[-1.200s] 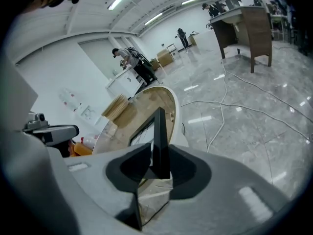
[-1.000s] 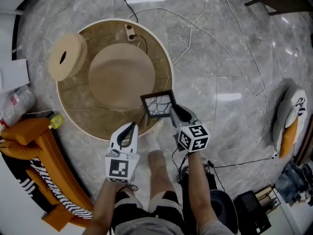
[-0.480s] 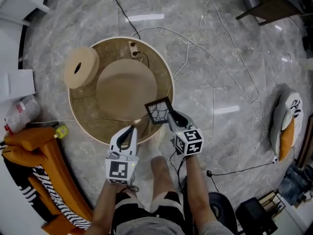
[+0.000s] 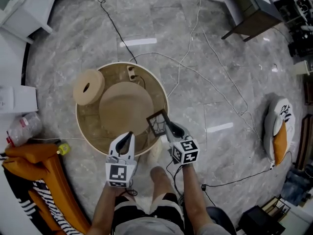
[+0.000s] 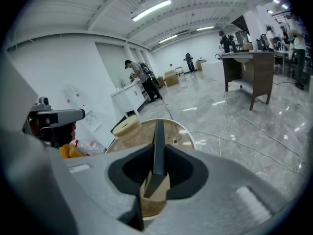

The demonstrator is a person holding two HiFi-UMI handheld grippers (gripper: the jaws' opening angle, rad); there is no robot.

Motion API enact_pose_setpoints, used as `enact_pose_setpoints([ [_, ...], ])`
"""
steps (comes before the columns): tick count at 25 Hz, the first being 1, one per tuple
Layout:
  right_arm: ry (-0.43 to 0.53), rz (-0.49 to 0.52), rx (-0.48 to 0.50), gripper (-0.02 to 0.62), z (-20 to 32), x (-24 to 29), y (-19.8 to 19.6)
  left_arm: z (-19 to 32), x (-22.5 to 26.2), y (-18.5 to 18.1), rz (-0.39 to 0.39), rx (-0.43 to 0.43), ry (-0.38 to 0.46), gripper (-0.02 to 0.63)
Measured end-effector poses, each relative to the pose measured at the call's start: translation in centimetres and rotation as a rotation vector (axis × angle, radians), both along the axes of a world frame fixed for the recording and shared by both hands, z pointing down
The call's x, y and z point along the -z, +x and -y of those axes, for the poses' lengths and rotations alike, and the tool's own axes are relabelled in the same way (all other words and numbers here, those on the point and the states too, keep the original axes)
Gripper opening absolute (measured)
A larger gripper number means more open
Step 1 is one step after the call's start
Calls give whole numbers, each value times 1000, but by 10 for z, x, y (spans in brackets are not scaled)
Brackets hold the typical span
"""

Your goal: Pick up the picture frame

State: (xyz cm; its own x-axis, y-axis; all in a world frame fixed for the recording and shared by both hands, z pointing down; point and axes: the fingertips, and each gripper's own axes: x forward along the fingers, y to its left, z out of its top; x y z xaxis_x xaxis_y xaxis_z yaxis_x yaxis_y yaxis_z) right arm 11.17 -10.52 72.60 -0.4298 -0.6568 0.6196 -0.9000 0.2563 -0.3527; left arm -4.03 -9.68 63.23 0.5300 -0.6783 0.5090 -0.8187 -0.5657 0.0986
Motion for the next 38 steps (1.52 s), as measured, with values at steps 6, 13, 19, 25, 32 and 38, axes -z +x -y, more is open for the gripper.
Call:
enact_pose_setpoints([
  [6,94,-14,-13,71,2,75,-8,2,57,-16,-20,17,60,20],
  [13,226,-22,-26,69,8,168,-15,1,125,-25,-41,29,127,20],
  [19,313,-16,-51,69,3,243,-19,-3,191,-29,-57,22,198,20],
  [25,403,-9,-87,67,-17,318,-20,-18,250,-42,-72,41,255,20],
  [32,518,-32,-107,67,-60,393,-38,-53,309,-71,-81,51,328,20],
  [38,598,-69,-150,67,-103,434,-56,-84,336,-106,-72,43,367,20],
])
